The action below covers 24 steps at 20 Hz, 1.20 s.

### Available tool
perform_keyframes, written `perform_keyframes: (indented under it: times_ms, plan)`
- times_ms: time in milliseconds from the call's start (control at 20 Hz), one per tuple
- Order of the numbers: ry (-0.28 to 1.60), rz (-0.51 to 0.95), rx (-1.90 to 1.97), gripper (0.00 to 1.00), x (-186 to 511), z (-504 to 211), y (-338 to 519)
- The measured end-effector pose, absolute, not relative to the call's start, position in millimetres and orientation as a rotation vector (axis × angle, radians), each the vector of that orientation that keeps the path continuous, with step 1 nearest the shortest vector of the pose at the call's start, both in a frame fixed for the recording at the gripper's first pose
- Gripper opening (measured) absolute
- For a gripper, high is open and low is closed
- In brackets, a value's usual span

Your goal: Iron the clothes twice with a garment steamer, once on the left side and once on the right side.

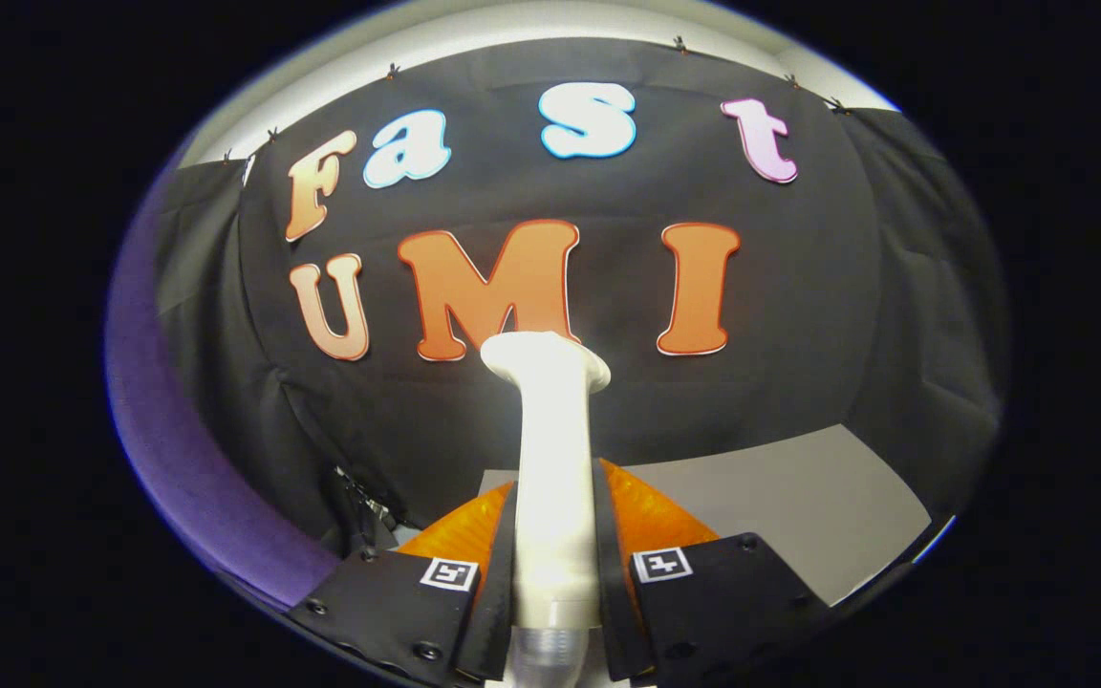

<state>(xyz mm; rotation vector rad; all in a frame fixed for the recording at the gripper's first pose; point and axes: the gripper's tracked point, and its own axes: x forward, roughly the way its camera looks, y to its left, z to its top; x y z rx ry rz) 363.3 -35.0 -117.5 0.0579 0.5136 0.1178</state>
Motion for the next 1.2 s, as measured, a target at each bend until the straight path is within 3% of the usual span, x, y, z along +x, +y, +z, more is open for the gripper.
perform_keyframes:
  times_ms: [800,1200]
  plan:
    - [0.017,0.028,-0.023,0.45,114.7,23.0,-77.2]
    - [-0.083,0.065,-0.035,0.45,5.2,48.0,-54.1]
